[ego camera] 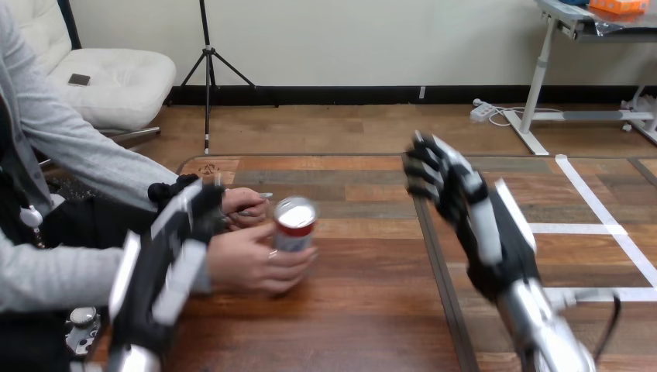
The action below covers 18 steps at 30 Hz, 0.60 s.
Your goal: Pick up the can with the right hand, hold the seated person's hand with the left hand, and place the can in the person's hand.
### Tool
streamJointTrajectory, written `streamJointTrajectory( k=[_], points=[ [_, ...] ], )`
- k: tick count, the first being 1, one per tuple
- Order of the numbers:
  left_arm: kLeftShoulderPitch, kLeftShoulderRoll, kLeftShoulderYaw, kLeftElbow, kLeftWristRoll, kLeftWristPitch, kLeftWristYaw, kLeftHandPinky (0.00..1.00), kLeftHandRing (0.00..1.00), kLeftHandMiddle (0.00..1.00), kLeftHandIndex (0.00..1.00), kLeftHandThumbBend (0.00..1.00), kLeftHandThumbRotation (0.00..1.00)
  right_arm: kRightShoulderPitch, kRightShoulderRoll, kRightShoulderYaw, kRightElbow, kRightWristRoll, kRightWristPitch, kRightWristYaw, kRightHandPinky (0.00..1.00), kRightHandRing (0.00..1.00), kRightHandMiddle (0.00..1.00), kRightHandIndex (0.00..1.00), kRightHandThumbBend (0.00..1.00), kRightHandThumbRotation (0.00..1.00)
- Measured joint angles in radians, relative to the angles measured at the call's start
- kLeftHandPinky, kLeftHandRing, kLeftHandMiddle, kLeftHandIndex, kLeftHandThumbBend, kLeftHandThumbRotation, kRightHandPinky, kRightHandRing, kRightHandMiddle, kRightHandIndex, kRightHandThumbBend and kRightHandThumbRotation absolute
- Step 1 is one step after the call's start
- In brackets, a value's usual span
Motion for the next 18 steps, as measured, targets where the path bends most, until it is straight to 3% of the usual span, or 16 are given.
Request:
streamJointTrajectory(
  k=[9, 18],
  points=[
    [0.057, -0.052, 0.018, 0.014, -0.085, -0.021, -0.088, 0.87, 0.9, 0.87, 0.86, 0.72, 0.91, 0.084, 0.025, -0.024, -0.001, 0.056, -0.013, 0.046, 0.9, 0.9, 0.9, 0.89, 1.0, 1.0],
    [0.071, -0.074, 0.038, 0.015, -0.157, -0.015, -0.176, 0.94, 0.92, 0.91, 0.9, 0.69, 0.88, 0.116, 0.043, -0.047, 0.007, 0.095, -0.017, 0.096, 0.92, 0.91, 0.91, 0.9, 1.0, 1.0]
  ],
)
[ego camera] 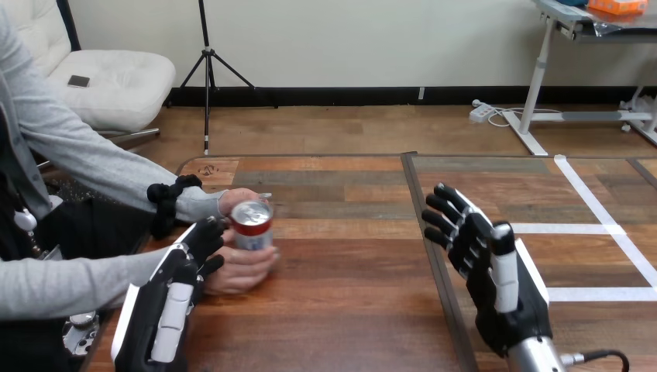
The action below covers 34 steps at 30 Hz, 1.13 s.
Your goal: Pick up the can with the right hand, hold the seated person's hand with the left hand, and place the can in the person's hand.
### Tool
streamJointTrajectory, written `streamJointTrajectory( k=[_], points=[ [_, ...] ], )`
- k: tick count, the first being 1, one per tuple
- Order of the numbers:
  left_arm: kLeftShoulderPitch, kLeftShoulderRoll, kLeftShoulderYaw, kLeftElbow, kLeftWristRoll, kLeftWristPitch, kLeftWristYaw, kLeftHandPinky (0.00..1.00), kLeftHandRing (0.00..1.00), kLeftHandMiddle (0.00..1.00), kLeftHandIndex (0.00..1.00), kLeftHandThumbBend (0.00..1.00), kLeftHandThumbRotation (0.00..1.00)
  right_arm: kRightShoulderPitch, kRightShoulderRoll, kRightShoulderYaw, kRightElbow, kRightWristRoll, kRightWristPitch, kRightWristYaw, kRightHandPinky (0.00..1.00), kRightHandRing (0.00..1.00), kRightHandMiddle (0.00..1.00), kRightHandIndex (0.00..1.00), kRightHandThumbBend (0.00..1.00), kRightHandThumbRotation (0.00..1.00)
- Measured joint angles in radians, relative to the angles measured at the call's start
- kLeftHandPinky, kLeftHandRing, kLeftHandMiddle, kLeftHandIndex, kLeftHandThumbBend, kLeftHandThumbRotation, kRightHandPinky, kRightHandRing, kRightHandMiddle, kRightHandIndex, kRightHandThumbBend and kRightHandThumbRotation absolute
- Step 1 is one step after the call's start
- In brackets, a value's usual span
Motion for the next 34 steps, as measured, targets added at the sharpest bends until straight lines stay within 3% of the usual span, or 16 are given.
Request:
streamJointTrajectory(
  k=[8, 21, 34],
  points=[
    [-0.002, -0.001, 0.023, 0.013, 0.004, 0.017, -0.015, 0.93, 0.91, 0.9, 0.89, 0.68, 0.84, 0.007, 0.014, -0.015, 0.002, 0.013, 0.005, 0.013, 0.93, 0.91, 0.92, 0.92, 1.0, 1.0],
    [-0.018, -0.015, 0.059, 0.06, 0.02, 0.017, 0.003, 0.92, 0.9, 0.87, 0.86, 0.65, 0.82, 0.007, 0.024, -0.025, 0.004, 0.007, 0.009, 0.004, 0.96, 0.91, 0.92, 0.92, 1.0, 1.0],
    [-0.031, -0.018, 0.063, 0.072, 0.046, 0.017, 0.011, 0.92, 0.9, 0.89, 0.87, 0.57, 0.81, 0.007, 0.023, -0.03, 0.007, -0.003, 0.041, 0.004, 0.97, 0.91, 0.91, 0.91, 1.0, 1.0]
  ],
)
